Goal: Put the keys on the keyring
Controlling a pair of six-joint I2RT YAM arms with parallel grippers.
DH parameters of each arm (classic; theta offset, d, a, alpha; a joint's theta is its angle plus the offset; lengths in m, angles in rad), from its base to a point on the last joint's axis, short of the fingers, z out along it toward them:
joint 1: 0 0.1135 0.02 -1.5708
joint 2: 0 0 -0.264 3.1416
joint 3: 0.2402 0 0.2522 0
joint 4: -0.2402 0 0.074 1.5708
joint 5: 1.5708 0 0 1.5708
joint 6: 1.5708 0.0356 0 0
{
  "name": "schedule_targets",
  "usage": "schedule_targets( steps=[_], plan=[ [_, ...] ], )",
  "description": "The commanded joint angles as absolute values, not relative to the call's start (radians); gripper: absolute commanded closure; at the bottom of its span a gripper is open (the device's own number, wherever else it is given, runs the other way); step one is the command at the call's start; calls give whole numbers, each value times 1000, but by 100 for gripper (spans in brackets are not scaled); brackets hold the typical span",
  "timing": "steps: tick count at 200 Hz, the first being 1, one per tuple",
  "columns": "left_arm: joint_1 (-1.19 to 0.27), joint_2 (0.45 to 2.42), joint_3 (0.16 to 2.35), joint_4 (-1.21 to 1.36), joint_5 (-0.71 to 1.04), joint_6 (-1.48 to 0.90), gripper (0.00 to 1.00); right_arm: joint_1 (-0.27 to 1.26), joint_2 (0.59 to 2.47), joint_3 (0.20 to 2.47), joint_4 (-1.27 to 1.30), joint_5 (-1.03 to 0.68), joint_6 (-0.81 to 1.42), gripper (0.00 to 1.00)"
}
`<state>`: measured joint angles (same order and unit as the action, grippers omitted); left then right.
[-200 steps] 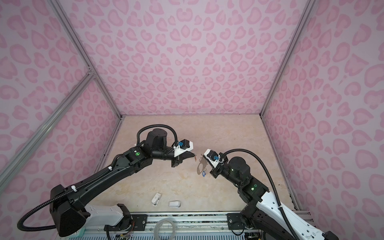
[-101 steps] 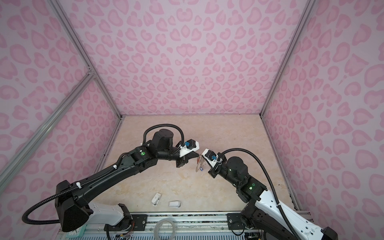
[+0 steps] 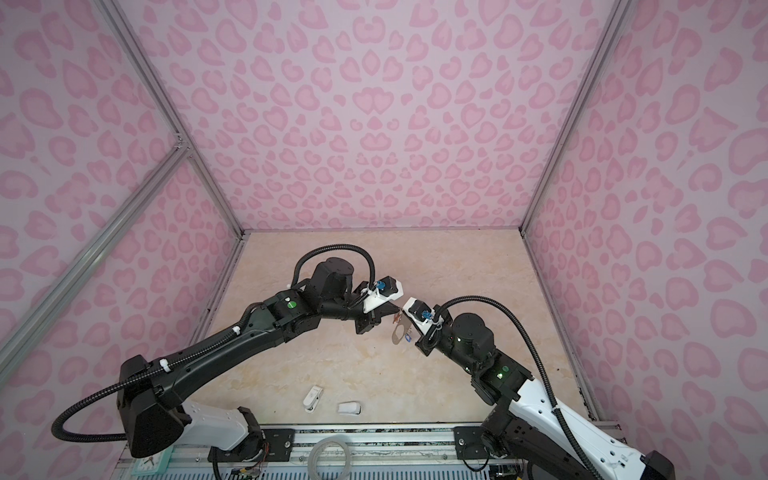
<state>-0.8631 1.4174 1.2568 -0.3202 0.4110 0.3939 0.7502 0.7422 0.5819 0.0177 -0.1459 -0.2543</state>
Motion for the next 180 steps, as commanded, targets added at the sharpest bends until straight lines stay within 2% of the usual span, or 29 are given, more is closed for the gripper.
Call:
schedule_targets(
  steps=[1, 180],
  plan=[
    [-864, 1414, 1265, -307, 418, 404, 97, 752, 743, 588, 21, -124, -257, 100],
    [-872, 1454, 1294, -288, 379, 343, 97, 752, 729, 575, 9, -127, -273, 100]
  ],
)
